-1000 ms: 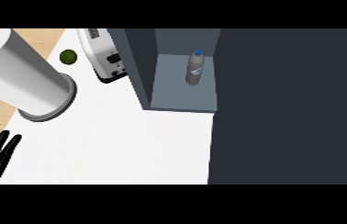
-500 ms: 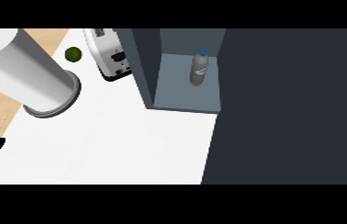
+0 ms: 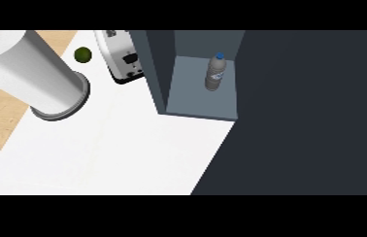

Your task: Pick up the bottled water, place it into the cabinet and close the cabinet

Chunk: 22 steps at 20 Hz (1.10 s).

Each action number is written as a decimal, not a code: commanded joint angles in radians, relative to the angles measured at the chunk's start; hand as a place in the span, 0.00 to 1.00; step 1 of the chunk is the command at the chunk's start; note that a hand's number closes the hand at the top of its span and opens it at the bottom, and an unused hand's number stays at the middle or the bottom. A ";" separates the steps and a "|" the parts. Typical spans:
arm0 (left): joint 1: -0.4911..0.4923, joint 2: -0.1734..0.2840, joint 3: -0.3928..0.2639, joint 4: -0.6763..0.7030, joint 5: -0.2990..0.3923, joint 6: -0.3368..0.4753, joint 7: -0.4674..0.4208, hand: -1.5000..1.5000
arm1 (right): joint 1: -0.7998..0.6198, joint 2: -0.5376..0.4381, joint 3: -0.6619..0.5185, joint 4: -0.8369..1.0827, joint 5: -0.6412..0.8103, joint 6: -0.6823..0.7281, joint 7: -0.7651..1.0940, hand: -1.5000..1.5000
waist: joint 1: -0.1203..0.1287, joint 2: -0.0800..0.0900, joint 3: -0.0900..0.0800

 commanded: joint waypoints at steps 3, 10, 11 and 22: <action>0.016 0.023 0.055 0.018 0.028 -0.079 -0.017 0.00 | -0.298 0.153 0.121 0.133 0.131 -0.174 0.130 1.00 | 0.030 0.020 0.004; 0.116 0.023 0.126 0.058 0.039 -0.195 -0.060 0.00 | -0.675 0.214 0.130 0.356 -0.094 -0.247 0.179 1.00 | 0.028 0.029 0.017; 0.114 0.025 0.140 0.063 0.040 -0.194 -0.057 0.00 | -0.735 0.215 0.100 0.394 -0.142 -0.253 0.191 1.00 | 0.015 0.031 0.017; 0.303 -0.058 0.319 0.050 0.065 -0.335 -0.066 0.00 | -0.764 0.216 0.008 0.717 -0.261 -0.176 0.121 1.00 | -0.055 0.031 0.022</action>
